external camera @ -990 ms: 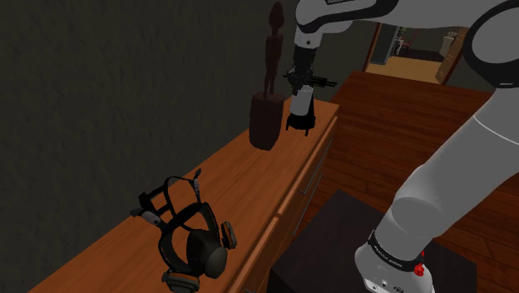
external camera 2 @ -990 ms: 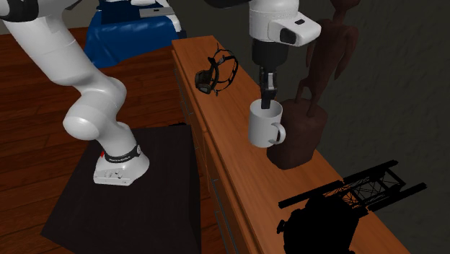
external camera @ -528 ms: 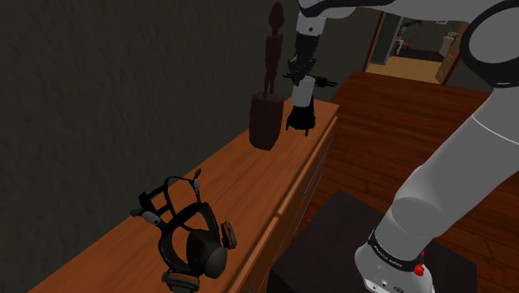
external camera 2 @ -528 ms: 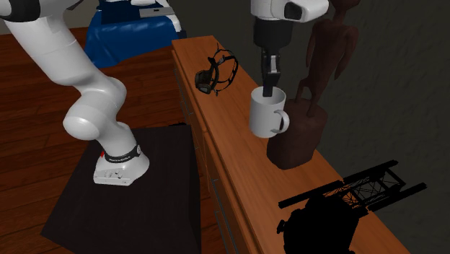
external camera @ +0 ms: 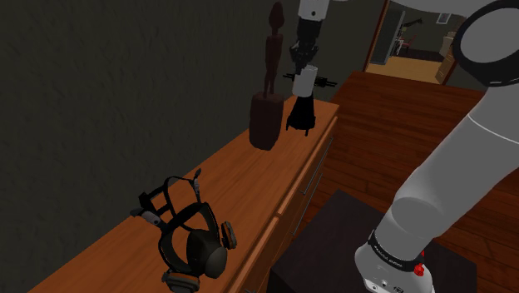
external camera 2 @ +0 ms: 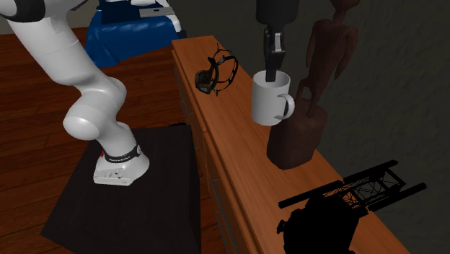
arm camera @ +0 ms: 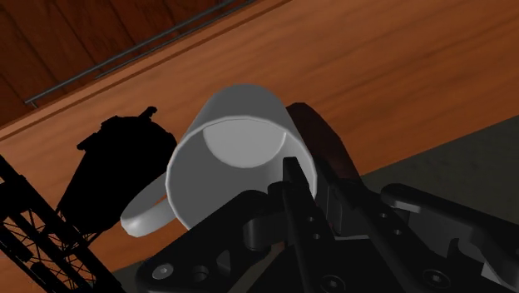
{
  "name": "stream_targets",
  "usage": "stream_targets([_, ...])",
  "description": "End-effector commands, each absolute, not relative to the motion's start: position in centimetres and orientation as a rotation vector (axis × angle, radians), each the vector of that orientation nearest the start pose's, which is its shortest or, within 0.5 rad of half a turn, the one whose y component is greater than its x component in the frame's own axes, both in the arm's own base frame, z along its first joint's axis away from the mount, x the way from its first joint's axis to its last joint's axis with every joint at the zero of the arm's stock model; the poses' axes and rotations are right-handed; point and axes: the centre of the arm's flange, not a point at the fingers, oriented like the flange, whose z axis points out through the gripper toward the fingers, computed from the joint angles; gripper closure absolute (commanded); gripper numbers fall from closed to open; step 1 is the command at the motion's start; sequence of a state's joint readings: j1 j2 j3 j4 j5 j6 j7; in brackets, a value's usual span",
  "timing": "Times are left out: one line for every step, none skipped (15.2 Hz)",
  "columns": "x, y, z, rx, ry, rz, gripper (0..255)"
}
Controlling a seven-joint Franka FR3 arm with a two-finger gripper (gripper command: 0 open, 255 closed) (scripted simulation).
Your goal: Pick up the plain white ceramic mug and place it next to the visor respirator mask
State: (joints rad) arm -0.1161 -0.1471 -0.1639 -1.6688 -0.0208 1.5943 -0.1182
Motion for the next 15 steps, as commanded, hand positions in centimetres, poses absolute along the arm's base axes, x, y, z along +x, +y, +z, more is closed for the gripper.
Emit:
stream_targets([48.8, -15.0, 66.4, -3.14, 0.254, -0.11, 255])
stream_targets([49.1, -13.7, 66.4, -3.14, 0.254, -0.11, 255])
stream_targets([49.5, -12.4, 66.4, -3.14, 0.254, -0.11, 255])
stream_targets([49.8, -11.1, 66.4, -3.14, 0.254, -0.11, 255])
stream_targets([50.2, -9.9, 66.4, -3.14, 0.254, -0.11, 255])
stream_targets([50.5, -8.6, 66.4, -3.14, 0.254, -0.11, 255])
stream_targets([50.8, -7.3, 66.4, -3.14, 0.254, -0.11, 255])
stream_targets([51.2, -6.0, 66.4, -3.14, 0.254, -0.11, 255])
stream_targets([51.5, -4.8, 66.4, -3.14, 0.254, -0.11, 255])
stream_targets([51.9, -3.5, 66.4, -3.14, 0.254, -0.11, 255])
stream_targets([52.2, -2.2, 66.4, -3.14, 0.254, -0.11, 255])
stream_targets([52.6, -0.9, 66.4, -3.14, 0.254, -0.11, 255])
stream_targets([52.9, 0.3, 66.4, -3.14, 0.254, -0.11, 255])
stream_targets([53.2, 1.6, 66.4, -3.14, 0.254, -0.11, 255])
stream_targets([53.6, 2.9, 66.4, -3.14, 0.254, -0.11, 255])
